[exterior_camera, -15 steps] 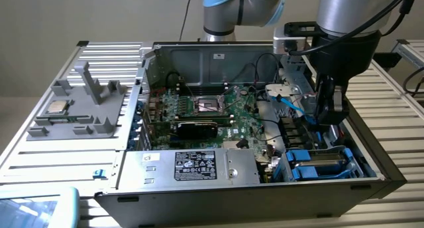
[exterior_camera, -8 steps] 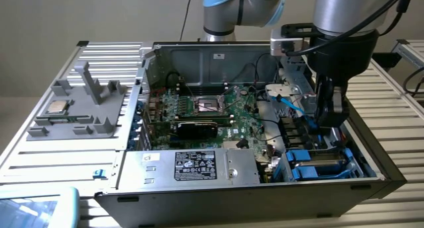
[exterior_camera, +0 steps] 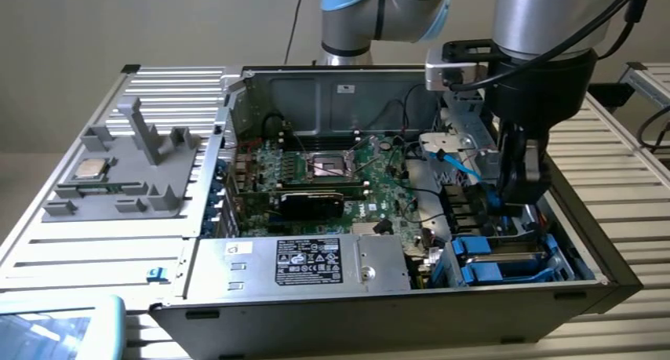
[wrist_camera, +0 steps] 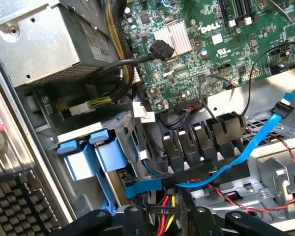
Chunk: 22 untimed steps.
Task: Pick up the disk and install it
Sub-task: 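Insert the first disk wire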
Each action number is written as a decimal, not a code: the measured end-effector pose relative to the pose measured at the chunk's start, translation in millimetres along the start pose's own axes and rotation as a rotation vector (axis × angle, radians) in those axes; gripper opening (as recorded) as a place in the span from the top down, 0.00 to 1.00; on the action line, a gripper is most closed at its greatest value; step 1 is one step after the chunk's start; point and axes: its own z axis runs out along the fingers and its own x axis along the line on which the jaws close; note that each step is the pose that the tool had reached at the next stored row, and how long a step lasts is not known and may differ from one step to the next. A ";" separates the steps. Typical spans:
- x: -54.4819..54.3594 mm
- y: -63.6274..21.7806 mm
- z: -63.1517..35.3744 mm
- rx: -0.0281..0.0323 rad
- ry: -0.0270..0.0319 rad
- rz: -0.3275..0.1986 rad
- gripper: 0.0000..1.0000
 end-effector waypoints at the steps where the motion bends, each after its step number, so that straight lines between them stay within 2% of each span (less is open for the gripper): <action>1: 0.1 0.4 0.4 0.0021 0.0057 0.000 0.65; 3: 0.4 1.4 1.0 0.0074 0.0177 -0.002 0.65; 4: 0.3 1.6 1.4 0.0088 0.0213 -0.003 0.65; 5: 0.2 2.0 1.7 0.0091 0.0222 -0.003 0.65; 12: 0.3 2.6 2.4 0.0092 0.0223 -0.003 0.63; 14: 0.2 2.6 2.4 0.0092 0.0221 -0.003 0.51; 15: 0.2 2.6 2.3 0.0092 0.0222 -0.003 0.51; 16: 0.1 2.5 1.8 0.0092 0.0222 -0.003 0.44; 20: 0.6 0.6 -6.5 0.0104 0.0217 -0.003 0.44; 22: 0.9 -0.9 -12.2 0.0137 0.0205 -0.003 0.44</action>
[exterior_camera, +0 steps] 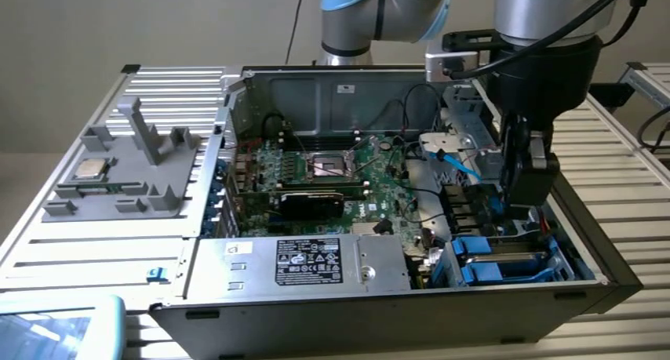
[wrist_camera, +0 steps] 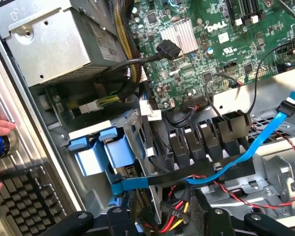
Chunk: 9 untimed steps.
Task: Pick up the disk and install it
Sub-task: 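Insert the first disk wire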
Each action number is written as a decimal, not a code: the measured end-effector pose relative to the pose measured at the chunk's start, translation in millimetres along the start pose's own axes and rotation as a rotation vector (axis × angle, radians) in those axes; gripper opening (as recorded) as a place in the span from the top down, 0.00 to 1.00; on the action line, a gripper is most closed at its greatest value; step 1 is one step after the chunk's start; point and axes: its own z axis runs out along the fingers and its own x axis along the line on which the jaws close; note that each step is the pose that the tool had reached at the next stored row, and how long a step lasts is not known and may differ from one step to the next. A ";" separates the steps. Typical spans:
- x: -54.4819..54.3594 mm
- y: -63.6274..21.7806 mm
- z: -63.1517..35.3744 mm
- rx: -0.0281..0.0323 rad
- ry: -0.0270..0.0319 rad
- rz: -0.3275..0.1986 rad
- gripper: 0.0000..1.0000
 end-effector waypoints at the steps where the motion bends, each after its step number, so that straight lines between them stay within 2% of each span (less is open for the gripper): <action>1: 0.1 -0.8 -2.3 0.0018 -0.0009 0.000 0.44; 7: 0.0 -6.8 -13.8 0.0141 -0.0091 0.001 0.44; 9: 1.6 -8.8 -19.7 0.0149 -0.0093 0.001 0.44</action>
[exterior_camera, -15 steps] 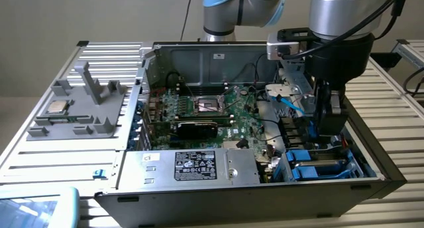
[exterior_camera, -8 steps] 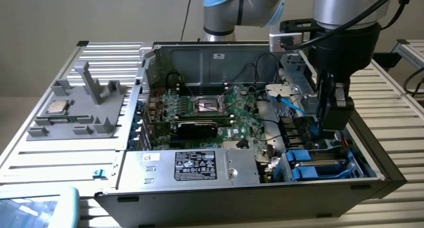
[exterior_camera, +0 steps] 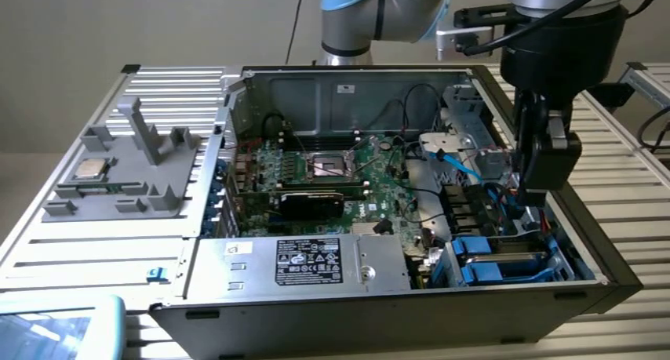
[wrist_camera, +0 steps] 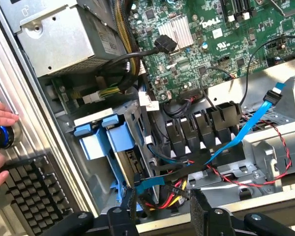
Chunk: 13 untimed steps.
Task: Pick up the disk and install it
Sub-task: 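Insert the first disk wire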
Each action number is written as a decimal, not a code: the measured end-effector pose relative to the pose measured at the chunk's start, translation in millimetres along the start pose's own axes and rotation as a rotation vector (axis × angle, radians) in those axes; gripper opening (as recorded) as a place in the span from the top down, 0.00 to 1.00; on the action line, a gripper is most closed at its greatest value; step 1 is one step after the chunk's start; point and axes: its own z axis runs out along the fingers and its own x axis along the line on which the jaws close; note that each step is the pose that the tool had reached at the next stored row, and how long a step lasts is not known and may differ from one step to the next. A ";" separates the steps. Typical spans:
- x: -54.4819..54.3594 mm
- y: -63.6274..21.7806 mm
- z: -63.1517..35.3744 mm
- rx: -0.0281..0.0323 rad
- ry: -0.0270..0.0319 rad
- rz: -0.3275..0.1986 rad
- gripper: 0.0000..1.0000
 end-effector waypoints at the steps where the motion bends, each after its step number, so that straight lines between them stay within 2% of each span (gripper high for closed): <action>1: 1.4 -1.4 -2.9 -0.0001 -0.0005 0.000 0.44; 4: 7.3 -5.6 -9.8 -0.0004 -0.0014 0.000 0.44; 9: 13.8 -8.3 -9.9 -0.0033 -0.0089 0.002 0.44; 13: 13.8 -8.3 -9.9 -0.0034 -0.0090 0.002 0.44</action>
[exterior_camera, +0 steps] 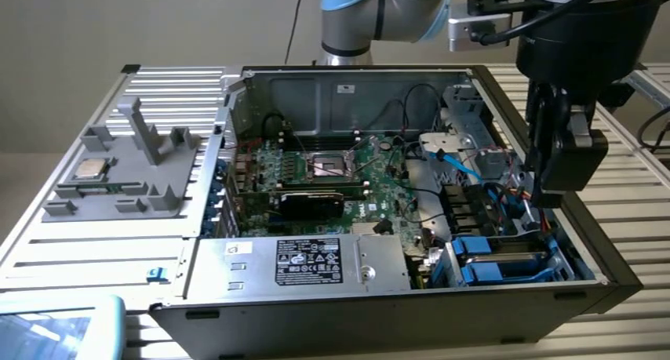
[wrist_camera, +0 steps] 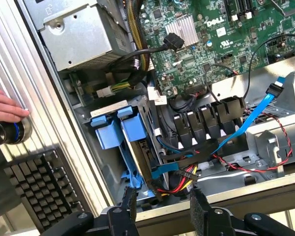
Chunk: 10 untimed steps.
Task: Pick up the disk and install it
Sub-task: 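Insert the first disk wire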
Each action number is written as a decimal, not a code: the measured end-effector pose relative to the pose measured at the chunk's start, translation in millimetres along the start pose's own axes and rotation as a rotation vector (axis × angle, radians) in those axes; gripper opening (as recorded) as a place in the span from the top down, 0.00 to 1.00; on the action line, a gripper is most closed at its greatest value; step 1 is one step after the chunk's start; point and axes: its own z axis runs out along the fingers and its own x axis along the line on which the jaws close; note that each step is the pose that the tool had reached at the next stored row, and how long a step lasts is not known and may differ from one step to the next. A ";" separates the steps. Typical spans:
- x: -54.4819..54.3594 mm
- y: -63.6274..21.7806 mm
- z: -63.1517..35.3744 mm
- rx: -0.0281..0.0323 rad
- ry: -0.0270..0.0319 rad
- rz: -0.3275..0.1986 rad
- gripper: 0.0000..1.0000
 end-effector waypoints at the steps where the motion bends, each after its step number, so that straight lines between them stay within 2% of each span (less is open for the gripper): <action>1: 0.0 0.0 0.0 0.0000 0.0000 0.000 0.44; 9: 0.0 0.0 0.0 0.0000 -0.0001 0.000 0.44; 10: 0.2 0.5 -0.1 0.0020 -0.0008 0.000 0.44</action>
